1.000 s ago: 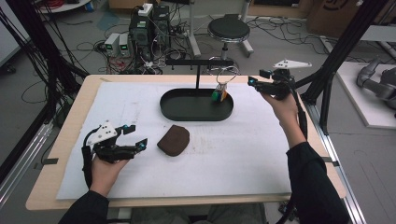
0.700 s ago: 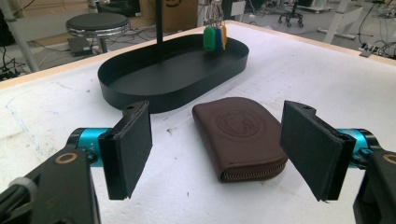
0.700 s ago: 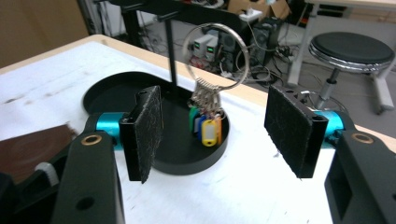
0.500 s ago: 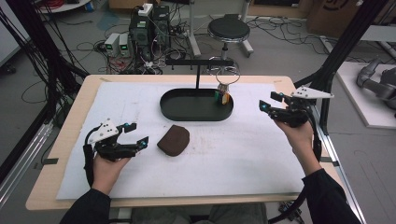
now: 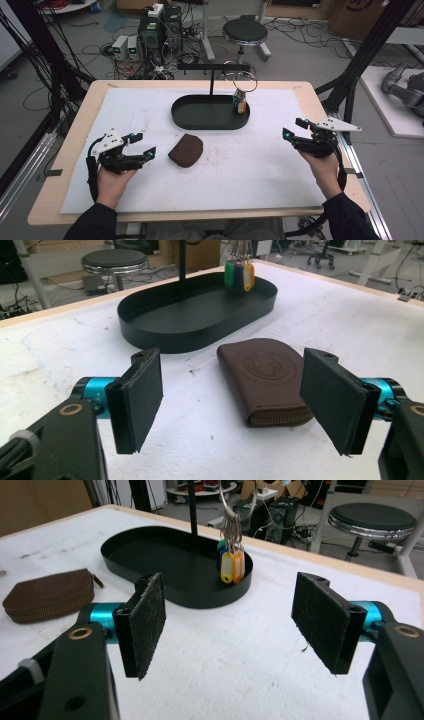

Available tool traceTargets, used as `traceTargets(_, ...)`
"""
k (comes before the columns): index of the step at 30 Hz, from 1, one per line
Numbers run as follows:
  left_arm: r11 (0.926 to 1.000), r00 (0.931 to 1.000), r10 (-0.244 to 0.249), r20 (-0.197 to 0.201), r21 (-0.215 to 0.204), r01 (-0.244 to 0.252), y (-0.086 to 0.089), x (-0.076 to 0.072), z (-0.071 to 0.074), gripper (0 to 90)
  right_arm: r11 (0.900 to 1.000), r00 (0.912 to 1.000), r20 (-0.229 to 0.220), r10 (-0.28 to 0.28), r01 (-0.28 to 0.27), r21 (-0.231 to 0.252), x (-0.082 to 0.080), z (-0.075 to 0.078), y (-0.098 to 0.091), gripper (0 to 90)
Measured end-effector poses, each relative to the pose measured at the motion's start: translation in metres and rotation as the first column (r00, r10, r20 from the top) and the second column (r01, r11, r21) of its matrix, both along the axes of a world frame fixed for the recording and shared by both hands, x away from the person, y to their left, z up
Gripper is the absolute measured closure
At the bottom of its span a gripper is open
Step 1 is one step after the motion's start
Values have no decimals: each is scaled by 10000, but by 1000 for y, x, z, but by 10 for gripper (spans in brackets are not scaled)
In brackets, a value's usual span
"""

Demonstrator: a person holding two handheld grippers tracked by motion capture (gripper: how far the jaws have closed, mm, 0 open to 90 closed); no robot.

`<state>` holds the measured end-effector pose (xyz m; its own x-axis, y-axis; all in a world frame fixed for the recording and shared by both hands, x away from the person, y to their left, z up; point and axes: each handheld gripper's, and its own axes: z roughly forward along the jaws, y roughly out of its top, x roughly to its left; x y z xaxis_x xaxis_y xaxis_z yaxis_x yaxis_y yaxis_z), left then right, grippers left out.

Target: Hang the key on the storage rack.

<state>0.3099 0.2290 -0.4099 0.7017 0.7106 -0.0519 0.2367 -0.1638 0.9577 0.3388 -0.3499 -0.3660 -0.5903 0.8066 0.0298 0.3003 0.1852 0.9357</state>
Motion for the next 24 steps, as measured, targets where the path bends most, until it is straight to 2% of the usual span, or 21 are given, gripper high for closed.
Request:
traceTargets(9, 10000, 10000, 4, 42, 49, -4, -1, 2, 0, 258, 9991, 9994, 96, -342, 340, 267, -11, -17, -10, 277)
traceTargets(24, 9993, 9997, -230, -6, 287, 230, -10, 5, -2, 258, 9976, 9979, -175, -620, 625, 282, -11, -27, -16, 238)
